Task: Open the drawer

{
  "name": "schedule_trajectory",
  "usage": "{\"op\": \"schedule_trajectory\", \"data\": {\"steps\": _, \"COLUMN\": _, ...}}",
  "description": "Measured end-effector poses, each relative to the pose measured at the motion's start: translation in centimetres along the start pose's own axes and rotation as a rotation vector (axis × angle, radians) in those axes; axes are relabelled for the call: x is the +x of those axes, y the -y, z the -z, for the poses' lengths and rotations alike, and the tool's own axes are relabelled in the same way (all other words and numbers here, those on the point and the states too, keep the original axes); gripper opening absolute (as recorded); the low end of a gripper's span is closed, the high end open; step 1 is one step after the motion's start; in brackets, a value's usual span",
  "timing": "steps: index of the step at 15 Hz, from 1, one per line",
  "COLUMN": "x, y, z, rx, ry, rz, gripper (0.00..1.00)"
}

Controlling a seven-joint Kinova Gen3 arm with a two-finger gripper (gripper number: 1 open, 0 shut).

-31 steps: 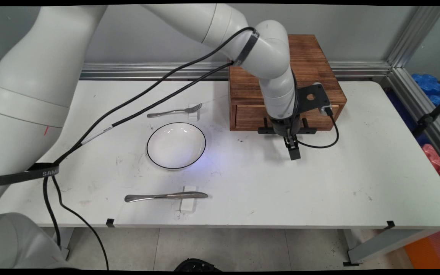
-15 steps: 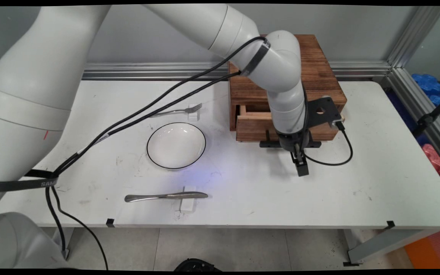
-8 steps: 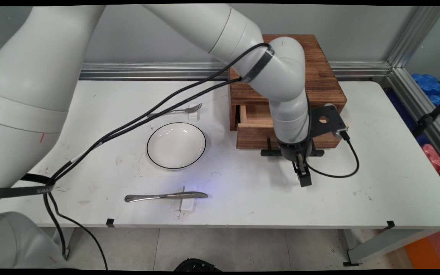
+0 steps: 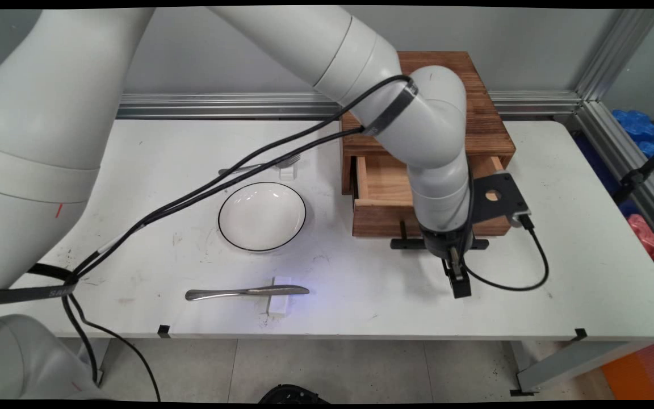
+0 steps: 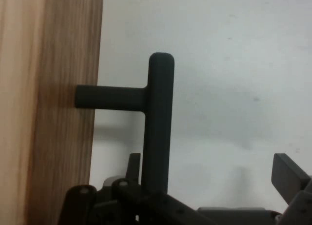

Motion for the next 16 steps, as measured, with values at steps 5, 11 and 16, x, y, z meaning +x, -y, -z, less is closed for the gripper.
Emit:
{"op": "schedule_trajectory", "data": {"steps": 5, "x": 0.1, "y": -2.2, "z": 0.4, "rx": -0.013, "ry": 0.008, "rz": -0.013, "gripper": 1.00}}
{"op": "schedule_trajectory", "data": {"steps": 11, "x": 0.1, "y": -4.9, "z": 0.7, "rx": -0.022, "ry": 0.017, "rz": -0.008, "gripper": 1.00}}
{"op": "schedule_trajectory", "data": {"steps": 16, "x": 0.1, "y": -6.6, "z": 0.8, "rx": -0.027, "ry": 0.025, "rz": -0.001, "gripper": 1.00}}
